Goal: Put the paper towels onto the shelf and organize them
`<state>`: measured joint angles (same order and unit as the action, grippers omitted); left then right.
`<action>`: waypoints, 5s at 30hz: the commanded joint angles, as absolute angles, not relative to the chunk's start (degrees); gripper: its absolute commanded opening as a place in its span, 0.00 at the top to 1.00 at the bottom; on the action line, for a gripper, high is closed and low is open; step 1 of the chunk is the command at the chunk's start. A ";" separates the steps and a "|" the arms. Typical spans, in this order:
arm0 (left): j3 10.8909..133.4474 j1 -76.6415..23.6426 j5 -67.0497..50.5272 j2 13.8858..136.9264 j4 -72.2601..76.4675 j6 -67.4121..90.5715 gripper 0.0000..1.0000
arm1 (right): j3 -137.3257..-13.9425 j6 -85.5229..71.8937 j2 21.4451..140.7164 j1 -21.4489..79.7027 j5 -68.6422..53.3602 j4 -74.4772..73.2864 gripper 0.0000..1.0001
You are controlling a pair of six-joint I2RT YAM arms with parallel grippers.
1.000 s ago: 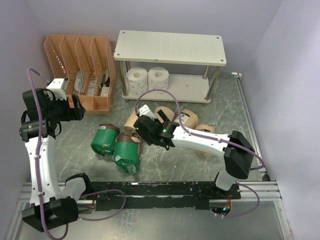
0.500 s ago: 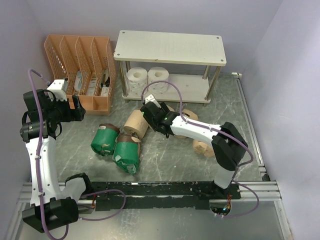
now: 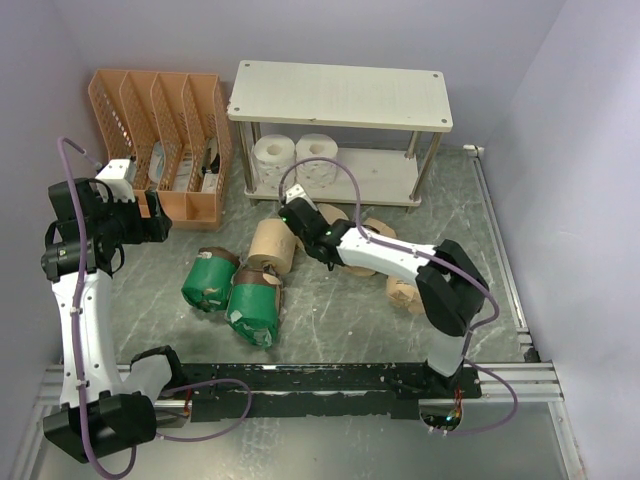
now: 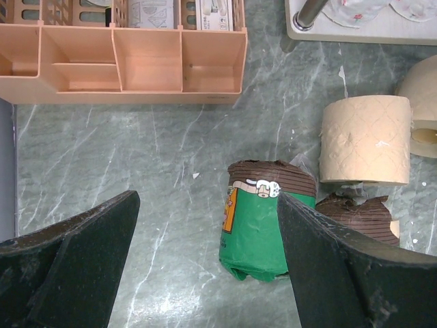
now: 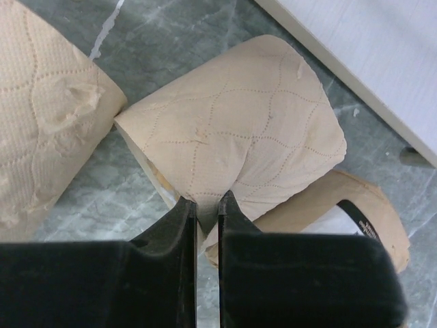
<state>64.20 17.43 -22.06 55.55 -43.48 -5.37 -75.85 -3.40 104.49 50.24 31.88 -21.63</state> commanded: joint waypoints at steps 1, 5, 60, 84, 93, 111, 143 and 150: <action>64.67 18.03 -22.46 55.59 -42.14 -5.63 0.06 | -70.03 -9.03 97.76 49.63 28.55 -17.26 1.00; 64.29 18.06 -22.43 55.15 -41.89 -5.67 0.07 | -64.12 -14.84 91.00 48.24 19.93 -12.04 1.00; 65.21 18.10 -20.76 56.22 -42.50 -5.41 0.06 | -63.61 -91.12 89.97 26.19 29.86 10.11 1.00; 66.56 18.07 -20.81 58.14 -43.17 -5.27 0.06 | -66.63 -93.34 101.47 19.86 15.05 17.41 0.49; 66.99 18.07 -21.07 58.60 -43.21 -5.10 0.07 | -58.11 -74.59 87.42 22.19 21.20 16.45 0.00; 66.64 18.02 -21.06 58.24 -43.15 -5.19 0.07 | -67.07 -28.68 96.98 49.02 12.01 6.13 0.00; 65.19 18.07 -20.87 57.56 -42.56 -5.19 0.07 | -72.20 -2.56 101.31 59.96 15.51 -2.11 0.21; 65.11 18.14 -20.85 57.38 -42.18 -5.17 0.06 | -72.73 -0.49 103.80 61.42 19.07 -2.40 0.26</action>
<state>65.21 17.45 -20.93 58.30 -43.53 -5.34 -71.18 -2.52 102.45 60.60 16.03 -2.11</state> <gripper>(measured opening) 0.936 0.748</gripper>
